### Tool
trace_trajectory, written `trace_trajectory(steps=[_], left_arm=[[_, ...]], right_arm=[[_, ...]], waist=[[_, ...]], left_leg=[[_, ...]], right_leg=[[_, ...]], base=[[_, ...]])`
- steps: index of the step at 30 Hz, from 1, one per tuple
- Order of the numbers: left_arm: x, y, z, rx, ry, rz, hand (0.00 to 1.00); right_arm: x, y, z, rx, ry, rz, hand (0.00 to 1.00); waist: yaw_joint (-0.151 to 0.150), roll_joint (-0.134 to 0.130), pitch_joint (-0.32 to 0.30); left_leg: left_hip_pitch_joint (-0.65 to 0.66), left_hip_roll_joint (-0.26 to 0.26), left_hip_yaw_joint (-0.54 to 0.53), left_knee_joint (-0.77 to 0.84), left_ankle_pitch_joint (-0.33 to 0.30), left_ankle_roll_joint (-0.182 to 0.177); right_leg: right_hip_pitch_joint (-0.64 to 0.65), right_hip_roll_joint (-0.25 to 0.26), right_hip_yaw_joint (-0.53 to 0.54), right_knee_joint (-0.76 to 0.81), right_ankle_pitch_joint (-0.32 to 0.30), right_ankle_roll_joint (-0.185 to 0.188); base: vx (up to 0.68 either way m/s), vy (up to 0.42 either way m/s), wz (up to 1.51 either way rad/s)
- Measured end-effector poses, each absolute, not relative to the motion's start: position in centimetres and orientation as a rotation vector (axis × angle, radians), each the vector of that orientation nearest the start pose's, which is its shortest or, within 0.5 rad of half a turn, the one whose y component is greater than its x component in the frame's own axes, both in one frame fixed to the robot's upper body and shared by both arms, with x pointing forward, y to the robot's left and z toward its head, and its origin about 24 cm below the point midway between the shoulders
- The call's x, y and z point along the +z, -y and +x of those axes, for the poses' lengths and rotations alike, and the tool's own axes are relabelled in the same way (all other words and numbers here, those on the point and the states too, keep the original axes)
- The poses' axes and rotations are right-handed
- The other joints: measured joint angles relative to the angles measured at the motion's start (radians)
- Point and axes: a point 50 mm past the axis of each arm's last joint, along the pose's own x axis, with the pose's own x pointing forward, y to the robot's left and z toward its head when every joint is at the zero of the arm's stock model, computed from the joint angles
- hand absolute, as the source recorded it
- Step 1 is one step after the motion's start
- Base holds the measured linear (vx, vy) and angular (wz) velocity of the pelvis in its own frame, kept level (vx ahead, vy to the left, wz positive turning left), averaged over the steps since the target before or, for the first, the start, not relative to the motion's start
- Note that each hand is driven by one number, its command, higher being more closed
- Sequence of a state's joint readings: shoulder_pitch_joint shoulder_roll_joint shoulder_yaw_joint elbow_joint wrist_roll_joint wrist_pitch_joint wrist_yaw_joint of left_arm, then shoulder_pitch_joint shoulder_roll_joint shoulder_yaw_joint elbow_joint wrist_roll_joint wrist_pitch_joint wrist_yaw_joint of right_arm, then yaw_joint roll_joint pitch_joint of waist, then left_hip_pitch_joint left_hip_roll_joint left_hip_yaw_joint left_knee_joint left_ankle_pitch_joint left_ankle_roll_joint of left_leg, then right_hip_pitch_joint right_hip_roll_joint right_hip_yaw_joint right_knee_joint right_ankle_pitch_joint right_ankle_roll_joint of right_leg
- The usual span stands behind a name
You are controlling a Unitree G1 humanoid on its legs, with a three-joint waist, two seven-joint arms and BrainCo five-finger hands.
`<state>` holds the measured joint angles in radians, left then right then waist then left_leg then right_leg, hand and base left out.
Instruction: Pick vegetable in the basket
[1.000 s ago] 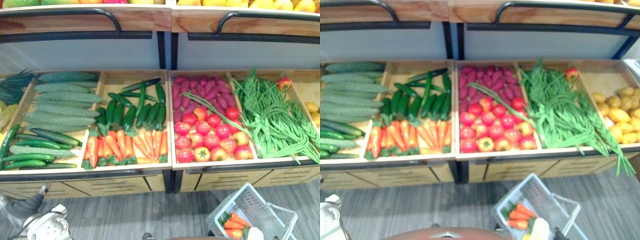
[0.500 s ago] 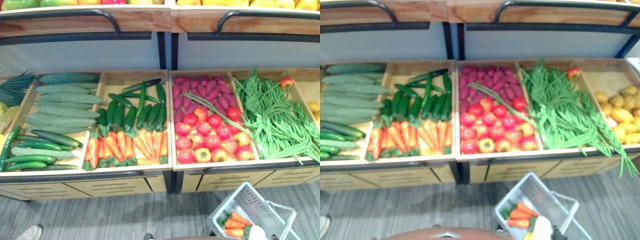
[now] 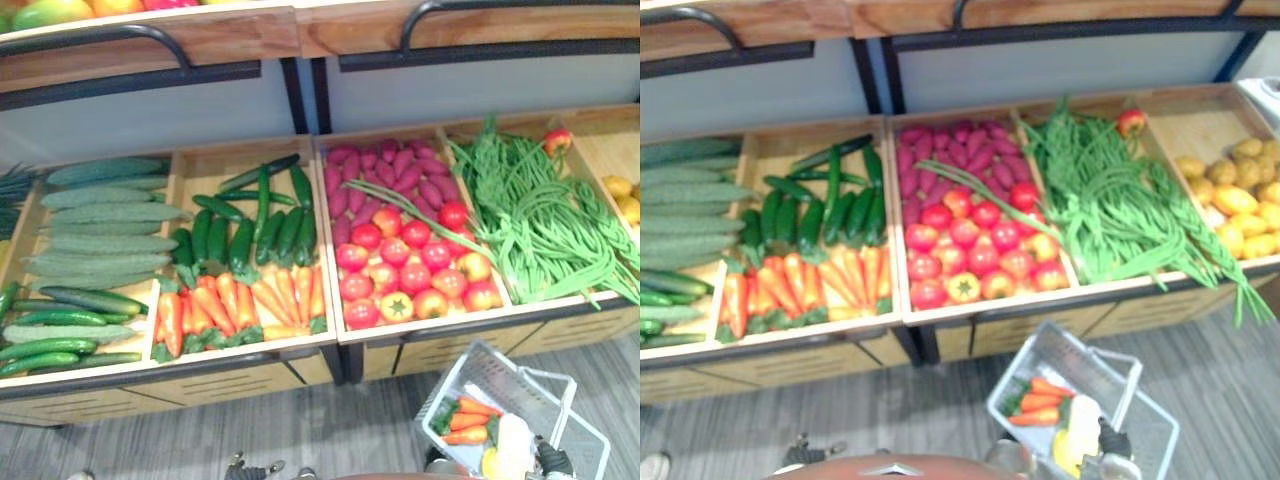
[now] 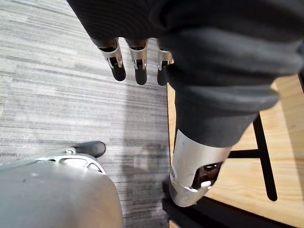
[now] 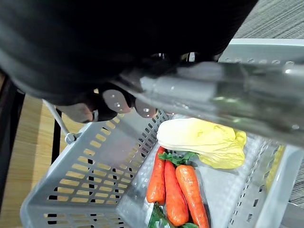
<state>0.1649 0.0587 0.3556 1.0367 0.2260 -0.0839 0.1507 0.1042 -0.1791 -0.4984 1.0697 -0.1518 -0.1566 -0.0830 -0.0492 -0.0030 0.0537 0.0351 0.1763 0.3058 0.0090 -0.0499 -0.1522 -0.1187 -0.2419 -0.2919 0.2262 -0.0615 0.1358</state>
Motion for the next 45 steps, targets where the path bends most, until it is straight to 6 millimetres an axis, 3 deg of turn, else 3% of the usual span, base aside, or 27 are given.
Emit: trace_trajectory(steps=[2,7,11,12,17,21,22,23,24,25,26,27,28,30,31,32,33,34,35,36,38,39,40,41,42,45], left_arm=[[-15.9,-22.8,6.0,0.372,-1.123,0.201,0.00],[-16.3,-22.2,5.5,0.347,-1.153,0.205,0.00],[-16.3,-22.3,5.5,0.347,-1.154,0.207,0.00],[-16.2,-22.4,5.6,0.347,-1.149,0.209,0.00],[-16.1,-22.4,6.3,0.327,-1.133,0.224,0.00],[-15.9,-22.3,7.9,0.272,-1.097,0.266,0.00],[-15.7,-22.4,8.8,0.258,-1.074,0.281,0.00],[-15.5,-22.6,9.5,0.255,-1.056,0.289,0.00],[-15.4,-22.7,9.7,0.256,-1.052,0.292,0.00],[-15.3,-23.0,9.7,0.262,-1.043,0.295,0.00],[-15.2,-23.1,9.7,0.264,-1.035,0.301,0.00],[-15.1,-23.4,9.7,0.268,-1.032,0.308,0.00],[-15.3,-23.6,9.0,0.278,-1.050,0.303,0.00],[-15.5,-23.5,8.1,0.306,-1.075,0.270,0.00],[-15.9,-22.9,6.9,0.309,-1.114,0.237,0.00],[-16.0,-22.4,6.8,0.299,-1.117,0.225,0.00],[-16.0,-22.4,6.9,0.291,-1.116,0.230,0.00],[-15.9,-22.5,7.4,0.288,-1.107,0.232,0.00],[-15.9,-22.6,7.3,0.290,-1.112,0.231,0.00],[-16.0,-22.6,7.2,0.291,-1.117,0.229,0.00],[-16.0,-22.6,7.1,0.295,-1.123,0.227,0.00],[-16.0,-22.3,7.3,0.282,-1.115,0.228,0.00],[-16.0,-22.0,7.7,0.255,-1.102,0.238,0.00],[-16.0,-21.7,7.9,0.244,-1.099,0.241,0.00],[-16.1,-21.2,8.2,0.225,-1.096,0.237,0.00],[-16.1,-21.0,8.4,0.211,-1.093,0.245,0.00]], right_arm=[[-14.0,27.9,8.4,-0.519,-0.969,-0.128,1.00],[-14.0,27.8,8.8,-0.509,-0.965,-0.126,1.00],[-14.1,27.7,8.7,-0.511,-0.977,-0.120,1.00],[-14.2,27.6,8.8,-0.507,-0.985,-0.116,1.00],[-14.1,27.4,9.5,-0.480,-0.968,-0.129,1.00],[-14.0,27.2,10.0,-0.476,-0.941,-0.126,1.00],[-13.9,27.0,10.3,-0.472,-0.929,-0.125,1.00],[-13.6,26.9,11.1,-0.461,-0.900,-0.129,1.00],[-13.6,26.8,11.4,-0.454,-0.892,-0.128,1.00],[-13.3,26.6,12.2,-0.449,-0.863,-0.128,1.00],[-13.0,27.0,12.4,-0.471,-0.850,-0.128,1.00],[-13.1,27.4,12.1,-0.482,-0.864,-0.129,1.00],[-13.4,27.5,11.1,-0.486,-0.899,-0.127,1.00],[-13.5,27.3,10.9,-0.498,-0.896,-0.110,1.00],[-13.6,27.3,10.9,-0.508,-0.897,-0.103,1.00],[-13.3,27.5,11.4,-0.527,-0.877,-0.090,1.00],[-13.3,28.0,11.2,-0.557,-0.883,-0.085,1.00],[-13.4,28.2,11.1,-0.549,-0.910,-0.092,1.00],[-13.6,27.4,11.8,-0.513,-0.917,-0.085,1.00],[-13.7,27.1,11.9,-0.502,-0.919,-0.082,1.00],[-13.8,26.1,12.3,-0.478,-0.918,-0.071,1.00],[-13.9,26.0,12.3,-0.471,-0.927,-0.073,1.00],[-13.9,26.5,11.9,-0.480,-0.939,-0.081,1.00],[-13.9,26.7,11.8,-0.483,-0.939,-0.085,1.00],[-13.6,27.4,11.8,-0.490,-0.929,-0.104,1.00],[-13.8,27.2,11.3,-0.492,-0.937,-0.098,1.00]], waist=[[0.005,-0.013,0.003],[0.009,-0.006,0.004],[0.012,-0.008,0.008],[0.026,-0.010,0.010],[0.017,-0.018,0.030],[0.019,-0.014,0.033],[0.018,-0.010,0.036],[0.021,-0.013,0.053],[0.027,-0.009,0.057],[0.033,0.008,0.074],[0.021,0.001,0.080],[0.020,-0.011,0.092],[0.023,-0.020,0.092],[0.025,-0.021,0.093],[0.034,0.045,0.073],[0.022,0.035,0.073],[0.022,0.026,0.074],[0.031,0.002,0.068],[0.049,-0.014,0.066],[0.058,-0.005,0.065],[0.056,0.006,0.066],[0.052,0.000,0.072],[0.039,0.011,0.069],[0.027,0.025,0.070],[0.019,0.055,0.068],[-0.003,0.059,0.063]], left_leg=[[0.004,0.003,0.013,-0.002,-0.001,-0.007],[0.017,0.031,0.062,0.003,-0.016,-0.022],[0.001,0.057,0.072,0.102,-0.083,-0.028],[0.003,0.060,0.061,0.146,-0.111,-0.026],[0.010,0.057,0.041,0.220,-0.182,-0.015],[0.006,0.046,0.104,0.192,-0.197,-0.001],[0.005,0.038,0.145,0.185,-0.199,0.010],[0.001,0.034,0.191,0.185,-0.183,0.035],[-0.001,0.043,0.213,0.186,-0.172,0.053],[0.000,0.067,0.271,0.185,-0.169,0.067],[0.035,0.049,0.311,0.166,-0.171,0.071],[0.075,0.027,0.337,0.156,-0.177,0.079],[0.097,0.013,0.379,0.180,-0.186,0.094],[0.105,-0.001,0.416,0.212,-0.174,0.115],[0.061,0.047,0.426,0.224,-0.155,0.142],[0.056,0.016,0.454,0.221,-0.151,0.141],[0.056,-0.005,0.481,0.215,-0.152,0.141],[0.035,-0.016,0.533,0.247,-0.166,0.145],[0.013,0.010,0.599,0.304,-0.168,0.144],[0.009,0.031,0.626,0.330,-0.167,0.145],[-0.003,0.123,0.676,0.505,-0.164,0.150],[-0.034,0.171,0.675,0.597,-0.202,0.110],[-0.038,0.157,0.671,0.465,-0.236,0.101],[-0.044,0.162,0.674,0.400,-0.205,0.114],[-0.045,0.192,0.676,0.354,-0.118,0.104],[-0.030,0.207,0.697,0.406,-0.106,0.100]], right_leg=[[-0.017,0.005,0.030,0.019,-0.032,0.003],[-0.017,0.045,0.075,-0.027,-0.029,0.006],[-0.015,0.064,0.109,-0.030,-0.026,0.010],[-0.019,0.069,0.145,-0.029,-0.024,0.012],[-0.027,0.070,0.206,-0.016,-0.018,0.018],[-0.100,0.093,0.279,-0.047,0.108,-0.013],[-0.129,0.098,0.258,-0.078,0.187,-0.038],[-0.146,0.115,0.218,-0.145,0.314,-0.094],[-0.127,0.132,0.203,-0.238,0.431,-0.106],[-0.163,0.132,0.093,-0.080,0.311,-0.130],[-0.193,0.101,0.021,0.169,0.135,-0.160],[-0.188,0.067,-0.015,0.375,0.041,-0.169],[-0.164,0.033,-0.052,0.504,0.018,-0.192],[-0.128,0.066,-0.066,0.382,0.038,-0.165],[-0.076,0.112,-0.046,0.240,0.036,-0.142],[-0.092,0.041,-0.087,0.385,-0.029,-0.151],[-0.080,0.003,-0.088,0.410,-0.046,-0.138],[-0.057,-0.051,-0.101,0.367,-0.062,-0.103],[-0.051,-0.028,-0.120,0.273,-0.077,-0.081],[-0.045,-0.004,-0.122,0.223,-0.072,-0.078],[0.016,0.047,-0.118,0.091,-0.068,-0.078],[0.048,0.059,-0.092,0.038,-0.070,-0.082],[0.053,0.057,-0.062,0.021,-0.071,-0.083],[0.053,0.062,-0.063,0.021,-0.073,-0.080],[0.051,0.071,-0.065,0.023,-0.088,-0.056],[0.058,0.065,-0.068,0.007,-0.091,-0.051]], base=[[0.01,-0.052,-0.14],[0.04,-0.032,-0.29],[0.10,-0.004,-0.38],[0.11,0.021,-0.57],[0.05,0.057,-0.46],[-0.03,0.115,-0.70],[-0.09,0.153,-1.17],[-0.11,0.159,-1.39],[-0.19,0.147,-1.67],[-0.17,0.103,-1.30],[-0.11,0.095,-1.16],[-0.07,0.087,-0.79],[-0.07,0.068,-1.01],[-0.11,0.035,-1.18],[-0.07,-0.045,-1.12],[-0.03,-0.065,-0.96],[0.02,-0.057,-0.90],[-0.03,-0.110,-1.25],[-0.04,-0.177,-1.49],[-0.03,-0.311,-1.66],[0.00,-0.254,-1.26],[-0.05,-0.125,-1.03],[-0.05,-0.125,-0.93],[-0.02,-0.017,-0.99],[0.04,-0.034,-0.70],[0.06,-0.058,-0.52]])
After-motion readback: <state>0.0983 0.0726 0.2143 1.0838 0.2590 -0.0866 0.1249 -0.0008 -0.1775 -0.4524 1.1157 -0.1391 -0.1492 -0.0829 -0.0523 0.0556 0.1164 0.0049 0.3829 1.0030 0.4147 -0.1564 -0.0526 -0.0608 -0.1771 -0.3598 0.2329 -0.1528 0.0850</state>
